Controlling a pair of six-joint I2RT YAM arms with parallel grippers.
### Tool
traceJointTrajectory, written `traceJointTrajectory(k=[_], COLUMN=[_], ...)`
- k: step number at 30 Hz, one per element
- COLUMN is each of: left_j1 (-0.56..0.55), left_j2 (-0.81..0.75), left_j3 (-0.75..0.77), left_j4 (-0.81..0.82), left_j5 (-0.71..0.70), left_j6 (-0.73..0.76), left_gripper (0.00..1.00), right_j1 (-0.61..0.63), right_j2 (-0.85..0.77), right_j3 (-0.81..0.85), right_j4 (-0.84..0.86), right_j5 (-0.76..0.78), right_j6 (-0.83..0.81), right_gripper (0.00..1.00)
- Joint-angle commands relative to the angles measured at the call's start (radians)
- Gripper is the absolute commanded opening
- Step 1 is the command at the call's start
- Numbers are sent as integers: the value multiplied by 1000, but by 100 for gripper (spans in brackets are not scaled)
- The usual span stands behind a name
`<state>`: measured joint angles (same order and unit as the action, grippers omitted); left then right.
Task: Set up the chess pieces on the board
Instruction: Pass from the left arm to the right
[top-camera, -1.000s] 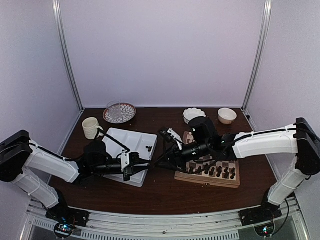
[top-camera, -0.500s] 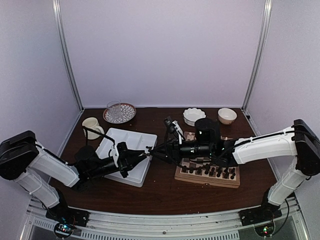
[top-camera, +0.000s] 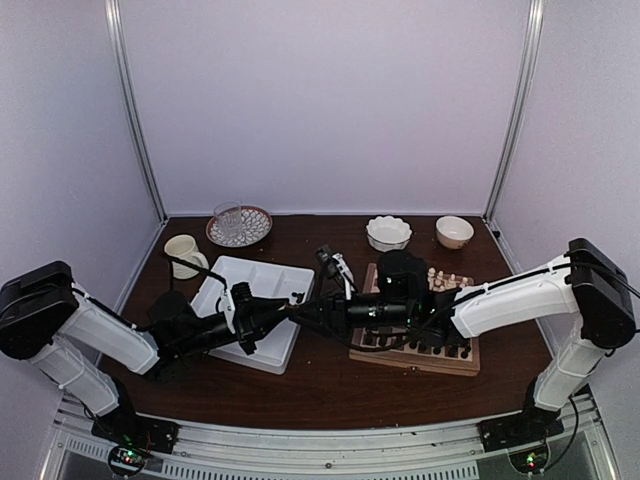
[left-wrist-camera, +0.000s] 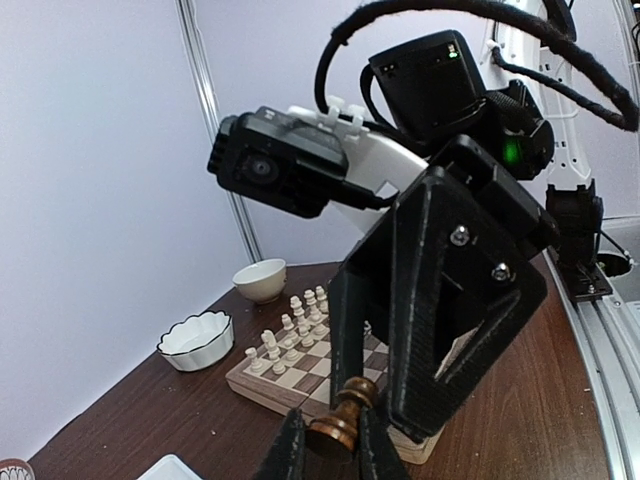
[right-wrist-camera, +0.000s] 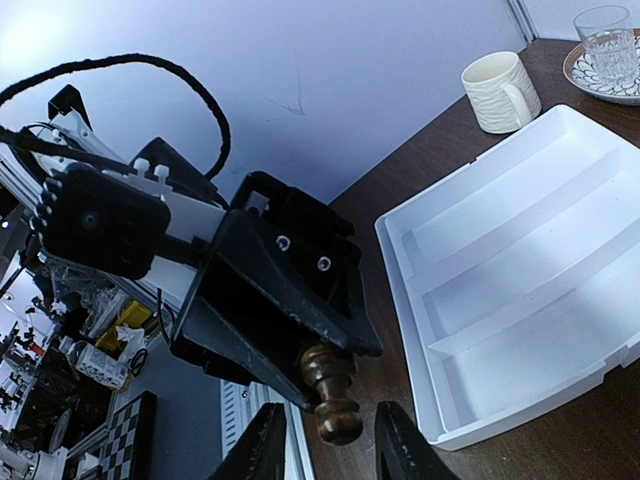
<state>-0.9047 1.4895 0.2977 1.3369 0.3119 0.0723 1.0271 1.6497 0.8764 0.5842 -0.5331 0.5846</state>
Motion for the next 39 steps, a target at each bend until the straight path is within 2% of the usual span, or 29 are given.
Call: traceJointTrajectory(k=[1,7,14,24,35,39], left_j1=[-5,-5,-5,-5,-4,-5], left_j2=[11,11,9,-16,-29,-27], left_j3=[4,3,0,-13,-24,-23], left_j4=[67,67,67,76,75,76], left_j5=[23,20,11,-9,-19,-21], left_j6=[0,0,4,8,26,25], left_gripper=[0,0,0,0,0,0], right_j1=[2,1,3,2,2,2], right_j2=[-4,-2,0,3,-5,-2], right_j3=[-6,-17,-14,-4,-4,-1], right_j4=[105,155,139,102,95,95], right_j5=[10,9,15,21,12,7], right_j6=[35,86,80,67,61,63], right_gripper=[35,37,24,31,14,13])
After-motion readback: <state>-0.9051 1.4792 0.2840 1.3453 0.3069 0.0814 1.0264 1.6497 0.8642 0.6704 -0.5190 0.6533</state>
